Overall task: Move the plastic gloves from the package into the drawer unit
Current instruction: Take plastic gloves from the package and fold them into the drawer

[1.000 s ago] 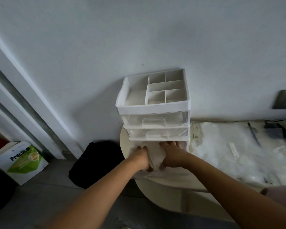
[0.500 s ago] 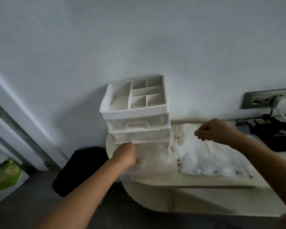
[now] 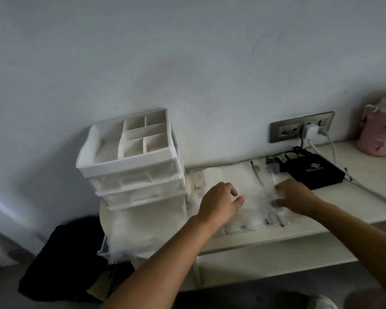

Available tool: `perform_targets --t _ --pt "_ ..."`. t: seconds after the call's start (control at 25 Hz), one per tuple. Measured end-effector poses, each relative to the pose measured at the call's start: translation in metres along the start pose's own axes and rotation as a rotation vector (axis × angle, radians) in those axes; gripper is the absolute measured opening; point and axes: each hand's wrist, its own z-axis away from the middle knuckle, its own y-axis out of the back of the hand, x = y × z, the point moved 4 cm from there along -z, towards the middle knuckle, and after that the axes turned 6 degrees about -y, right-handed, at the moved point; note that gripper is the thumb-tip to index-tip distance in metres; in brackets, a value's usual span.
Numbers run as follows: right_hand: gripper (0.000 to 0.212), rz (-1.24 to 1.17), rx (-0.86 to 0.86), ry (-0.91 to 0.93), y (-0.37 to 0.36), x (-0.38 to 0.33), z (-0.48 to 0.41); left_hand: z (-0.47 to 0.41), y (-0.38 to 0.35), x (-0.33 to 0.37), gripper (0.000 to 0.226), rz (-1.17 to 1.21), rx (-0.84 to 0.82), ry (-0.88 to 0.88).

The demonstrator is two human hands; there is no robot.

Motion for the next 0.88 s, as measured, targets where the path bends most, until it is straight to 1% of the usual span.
perform_targets --t 0.04,0.08,0.16,0.2,0.28,0.4,0.52,0.6,0.72,0.76,0.84,0.88 --pt "0.05 -0.034 0.045 -0.008 0.001 0.003 0.001 -0.005 -0.015 0.001 0.045 -0.01 -0.067 0.002" --pt "0.042 -0.072 0.094 -0.012 0.002 0.007 0.001 -0.008 -0.03 0.001 0.057 -0.057 -0.155 0.013" --pt "0.018 -0.16 0.155 -0.042 0.006 0.015 0.002 -0.008 -0.057 -0.005 0.075 -0.193 -0.299 0.043" --pt "0.01 -0.2 0.165 -0.059 0.01 0.02 0.003 -0.006 -0.067 -0.008 0.08 -0.235 -0.332 0.051" --pt "0.008 -0.297 0.161 -0.095 0.017 0.03 0.003 -0.001 -0.081 -0.014 0.089 -0.241 -0.329 0.053" --pt "0.011 -0.515 0.12 -0.121 0.028 0.038 0.006 0.004 -0.086 -0.015 0.1 -0.19 -0.232 0.043" --pt "0.013 -0.878 0.037 -0.124 0.035 0.035 0.007 0.004 -0.086 -0.015 0.101 -0.163 -0.196 0.053" --pt "0.016 -1.101 0.03 -0.099 0.045 0.033 0.01 0.003 -0.086 -0.015 0.097 -0.173 -0.213 0.057" --pt "0.026 -1.515 -0.057 0.035 0.069 0.022 0.023 0.002 -0.084 -0.016 0.073 -0.177 -0.242 0.091" --pt "0.031 -1.646 -0.101 0.093 0.078 0.017 0.029 0.0 -0.083 -0.015 0.069 -0.171 -0.244 0.101" --pt "0.04 -1.815 -0.178 0.18 0.094 0.007 0.043 -0.005 -0.077 -0.009 0.066 -0.144 -0.242 0.111" --pt "0.043 -1.838 -0.203 0.194 0.098 0.004 0.047 -0.01 -0.071 -0.006 0.062 -0.062 -0.208 0.122"
